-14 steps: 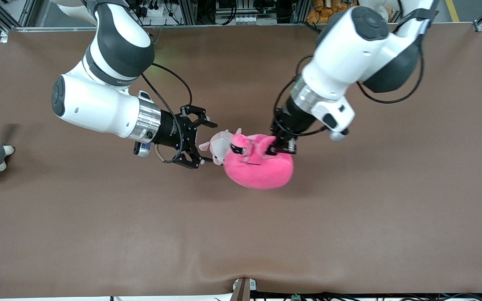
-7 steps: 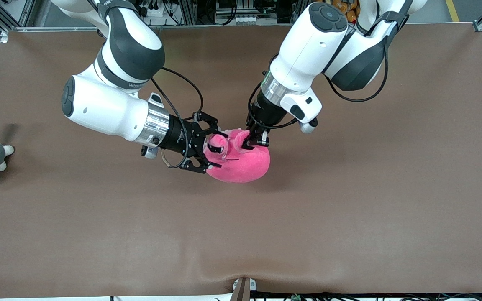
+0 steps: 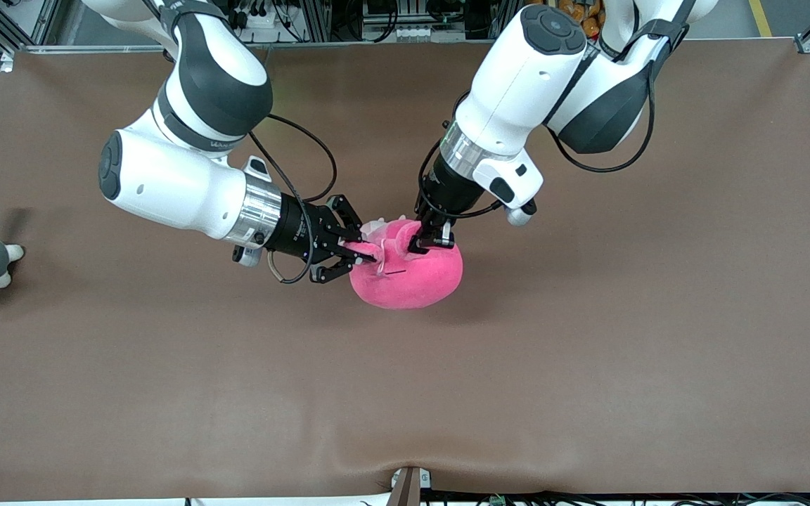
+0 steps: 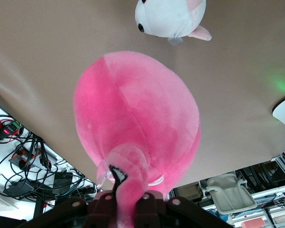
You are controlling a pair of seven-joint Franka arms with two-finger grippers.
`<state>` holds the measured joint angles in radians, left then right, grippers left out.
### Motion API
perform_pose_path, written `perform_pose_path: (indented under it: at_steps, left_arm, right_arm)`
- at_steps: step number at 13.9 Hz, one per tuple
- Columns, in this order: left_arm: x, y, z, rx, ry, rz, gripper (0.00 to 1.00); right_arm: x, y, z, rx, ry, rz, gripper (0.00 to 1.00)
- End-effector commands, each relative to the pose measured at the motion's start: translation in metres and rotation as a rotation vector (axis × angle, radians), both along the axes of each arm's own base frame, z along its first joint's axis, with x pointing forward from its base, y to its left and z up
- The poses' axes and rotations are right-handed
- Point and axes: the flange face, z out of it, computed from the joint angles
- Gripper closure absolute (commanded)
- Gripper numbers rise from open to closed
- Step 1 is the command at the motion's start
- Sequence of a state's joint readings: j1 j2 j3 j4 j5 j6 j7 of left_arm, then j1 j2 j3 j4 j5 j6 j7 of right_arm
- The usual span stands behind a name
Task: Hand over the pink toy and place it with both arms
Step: 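Grasp the plush with the right gripper while the left gripper holds it, then open the left gripper and draw it back while the right gripper holds the plush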
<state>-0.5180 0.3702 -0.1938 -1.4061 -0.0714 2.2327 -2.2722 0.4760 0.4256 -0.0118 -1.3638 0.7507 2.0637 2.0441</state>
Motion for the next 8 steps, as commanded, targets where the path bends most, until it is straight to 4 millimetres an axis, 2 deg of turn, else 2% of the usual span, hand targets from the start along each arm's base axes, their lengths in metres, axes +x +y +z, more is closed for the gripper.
perform_pose_path:
  at_steps: [1,2,3,5,7,8]
  left_arm:
    - [0.005,0.002,0.009,0.005,-0.027,0.018,0.90]
    - [0.007,0.004,0.010,0.027,-0.048,0.012,0.12]
    - [0.006,0.004,0.011,0.048,-0.068,0.008,0.00]
    - [0.011,0.011,0.012,0.060,-0.081,0.006,0.00]
    - [0.030,0.038,0.015,0.103,-0.127,-0.041,0.00]
    - [0.038,0.051,0.014,0.128,-0.142,-0.079,0.00]
  right_arm:
    - [0.008,-0.018,0.007,-0.046,0.028,-0.049,1.00]
    - [0.007,-0.028,0.005,-0.092,0.057,-0.035,1.00]
    - [0.007,-0.042,0.000,-0.133,0.105,-0.011,1.00]
    - [0.014,-0.084,0.022,-0.134,0.115,0.000,1.00]
    - [0.023,-0.126,0.034,-0.123,0.108,-0.017,1.00]
    - [0.024,-0.159,0.045,-0.118,0.098,-0.013,1.00]
